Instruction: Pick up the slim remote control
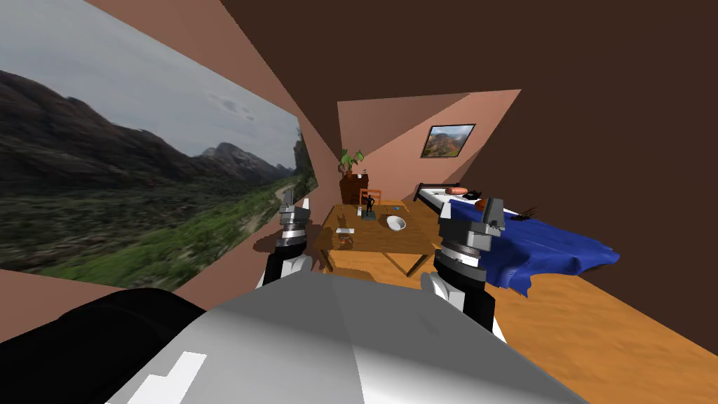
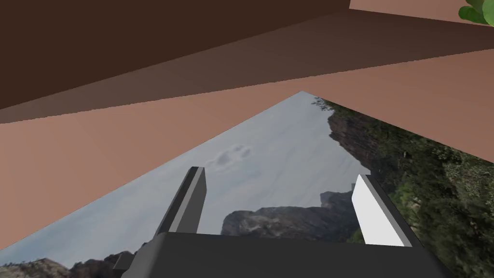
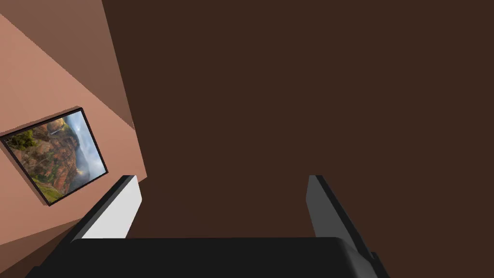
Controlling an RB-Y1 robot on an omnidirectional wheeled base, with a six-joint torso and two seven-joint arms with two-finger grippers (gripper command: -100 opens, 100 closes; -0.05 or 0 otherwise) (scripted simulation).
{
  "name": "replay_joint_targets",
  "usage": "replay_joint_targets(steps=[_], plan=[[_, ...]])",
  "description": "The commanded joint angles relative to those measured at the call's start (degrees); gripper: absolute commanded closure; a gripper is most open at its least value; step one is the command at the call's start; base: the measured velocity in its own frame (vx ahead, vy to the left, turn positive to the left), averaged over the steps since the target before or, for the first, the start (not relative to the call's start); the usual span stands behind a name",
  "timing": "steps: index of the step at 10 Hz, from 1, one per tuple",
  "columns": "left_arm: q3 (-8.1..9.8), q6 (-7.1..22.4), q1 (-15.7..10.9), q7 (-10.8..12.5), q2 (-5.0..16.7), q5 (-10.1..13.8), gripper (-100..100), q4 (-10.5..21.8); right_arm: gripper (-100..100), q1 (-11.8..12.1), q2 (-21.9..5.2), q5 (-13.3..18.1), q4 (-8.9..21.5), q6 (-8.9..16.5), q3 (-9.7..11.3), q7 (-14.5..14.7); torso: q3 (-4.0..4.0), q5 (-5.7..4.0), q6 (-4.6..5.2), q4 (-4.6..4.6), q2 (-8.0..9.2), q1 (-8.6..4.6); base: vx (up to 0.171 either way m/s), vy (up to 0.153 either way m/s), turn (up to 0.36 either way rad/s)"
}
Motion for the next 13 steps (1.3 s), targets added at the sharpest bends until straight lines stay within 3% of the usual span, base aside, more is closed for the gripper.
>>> replay_joint_targets(steps=[1,5,9,10,13], plan=[[0.20,1.01,-0.33,1.36,1.60,0.78,-100,0.81,0,0.00,0.00,0.00,0.00,0.00,0.00,0.00,0.00,0.00,0.00,0.00,0.00,0.00,-0.007,-0.006,-0.155],[1.18,4.64,-1.34,5.75,5.51,3.52,-100,3.91,0,-0.01,0.00,0.00,0.00,0.00,0.00,0.00,0.02,0.00,0.02,0.01,0.03,0.00,-0.008,-0.003,-0.190],[3.18,10.33,-2.57,11.84,9.97,7.90,-100,9.23,0,0.00,0.00,0.00,0.00,0.00,0.00,0.00,-0.03,0.01,0.00,-0.01,-0.04,0.06,0.009,0.006,-0.290],[3.18,10.62,-2.57,11.84,9.97,7.90,-100,9.28,0,0.00,0.00,0.00,0.00,0.00,0.00,0.00,-0.04,0.01,0.02,-0.01,-0.07,0.07,0.011,0.014,-0.145],[5.22,15.74,-3.34,16.84,13.60,12.08,-100,14.33,0,0.00,0.00,0.00,0.00,0.00,0.00,0.00,-0.04,0.02,0.02,-0.02,-0.06,0.07,0.014,0.015,-0.338]])
